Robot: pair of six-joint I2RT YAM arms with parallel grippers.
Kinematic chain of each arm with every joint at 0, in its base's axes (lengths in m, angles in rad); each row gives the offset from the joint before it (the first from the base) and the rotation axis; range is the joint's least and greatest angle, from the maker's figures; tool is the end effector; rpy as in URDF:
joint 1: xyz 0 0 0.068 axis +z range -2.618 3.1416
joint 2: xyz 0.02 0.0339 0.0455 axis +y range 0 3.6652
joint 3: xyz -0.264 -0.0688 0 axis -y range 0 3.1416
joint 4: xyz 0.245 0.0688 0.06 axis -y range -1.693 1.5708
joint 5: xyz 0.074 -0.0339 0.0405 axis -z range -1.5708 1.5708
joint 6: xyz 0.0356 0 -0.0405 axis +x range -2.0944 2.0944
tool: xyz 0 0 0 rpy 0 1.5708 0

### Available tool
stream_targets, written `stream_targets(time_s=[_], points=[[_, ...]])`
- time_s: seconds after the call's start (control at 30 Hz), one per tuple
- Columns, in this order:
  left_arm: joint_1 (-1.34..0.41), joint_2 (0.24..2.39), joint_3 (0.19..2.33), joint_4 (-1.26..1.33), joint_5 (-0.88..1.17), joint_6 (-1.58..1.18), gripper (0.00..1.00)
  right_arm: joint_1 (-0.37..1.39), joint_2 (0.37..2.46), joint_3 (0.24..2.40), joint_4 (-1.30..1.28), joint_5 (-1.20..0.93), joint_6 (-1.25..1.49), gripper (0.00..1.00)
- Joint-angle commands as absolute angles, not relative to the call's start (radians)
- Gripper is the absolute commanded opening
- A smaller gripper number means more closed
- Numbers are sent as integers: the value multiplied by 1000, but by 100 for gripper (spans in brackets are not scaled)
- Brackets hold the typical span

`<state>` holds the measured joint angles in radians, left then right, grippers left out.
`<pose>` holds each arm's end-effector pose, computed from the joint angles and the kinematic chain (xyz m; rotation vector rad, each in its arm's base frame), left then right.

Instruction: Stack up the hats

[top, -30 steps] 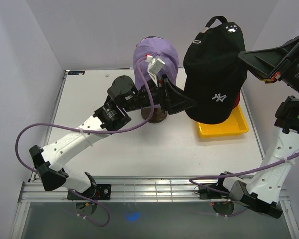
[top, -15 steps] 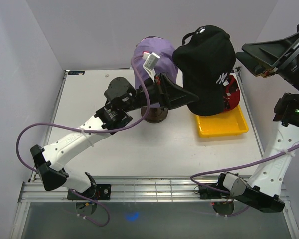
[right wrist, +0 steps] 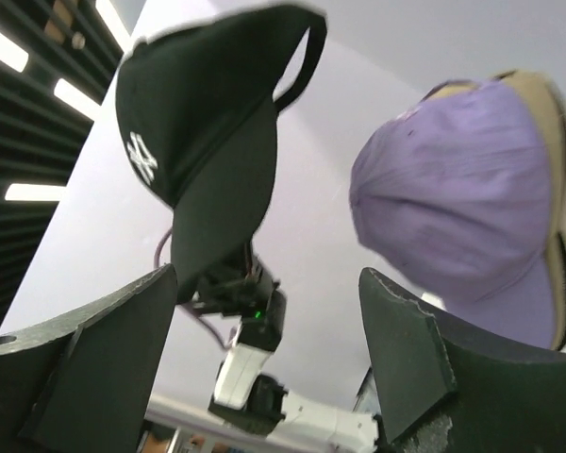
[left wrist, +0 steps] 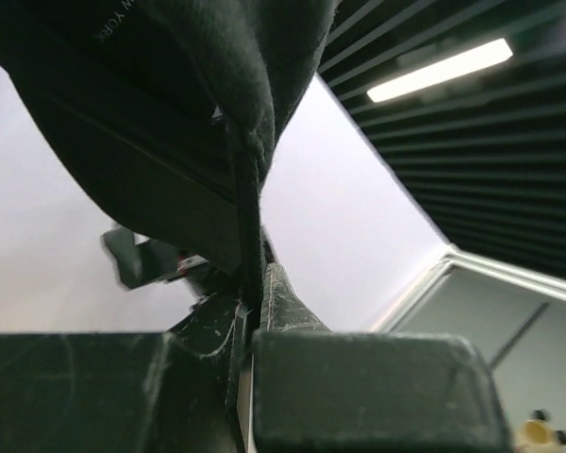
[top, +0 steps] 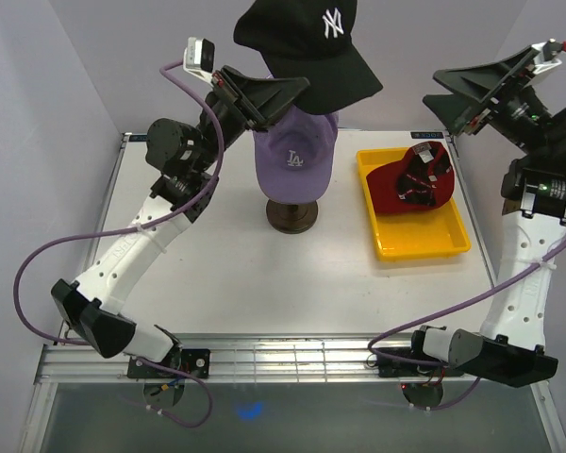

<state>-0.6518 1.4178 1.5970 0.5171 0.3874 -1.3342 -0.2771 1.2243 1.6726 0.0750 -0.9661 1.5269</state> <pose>0.2241 -0.1880 0.5457 0.0635 1.1292 -1.9806 0.2069 -0.0284 0.5692 0.2387 1.4361 1.5500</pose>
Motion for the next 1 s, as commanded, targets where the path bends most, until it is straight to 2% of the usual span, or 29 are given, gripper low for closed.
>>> stream_targets(time_s=[0.0,0.07,0.2,0.4,0.6,0.8,0.83,0.97], points=[[-594,1465,1638,669,448,-1588,0,-132,1267,1730,-5,-890,1399,82],[-534,1483,1631,751,486,-1664,0,-59,1333,1776,-34,-890,1394,82],[-465,1526,1623,859,529,-1851,0,33,1413,1813,89,-894,1478,80],[-449,1612,1684,937,586,-1960,0,115,1494,1878,127,-871,1532,77],[-448,1638,1663,1022,601,-2025,0,149,1479,1792,259,-838,1607,75],[-440,1638,1621,1074,618,-2052,0,172,1453,1721,340,-824,1660,60],[-439,1635,1615,1074,621,-2052,0,175,1444,1710,357,-819,1669,51],[-436,1640,1611,1068,644,-2059,0,183,1427,1666,416,-811,1706,35]])
